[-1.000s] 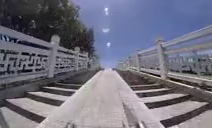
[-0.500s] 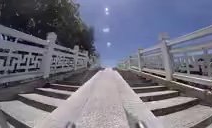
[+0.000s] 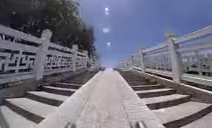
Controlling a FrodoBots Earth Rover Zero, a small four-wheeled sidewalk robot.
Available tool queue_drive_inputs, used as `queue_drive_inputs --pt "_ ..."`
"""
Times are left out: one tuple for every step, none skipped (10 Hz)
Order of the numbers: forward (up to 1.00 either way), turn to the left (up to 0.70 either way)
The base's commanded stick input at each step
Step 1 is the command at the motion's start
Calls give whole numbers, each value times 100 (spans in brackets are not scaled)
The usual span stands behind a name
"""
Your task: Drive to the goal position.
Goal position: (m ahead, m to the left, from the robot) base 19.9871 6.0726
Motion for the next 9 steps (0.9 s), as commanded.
queue_drive_inputs --pt "70 0" --pt "70 0" --pt "70 0" --pt "70 0" --pt "70 0" --pt "70 0" --pt "70 0" --pt "70 0" --pt "70 0"
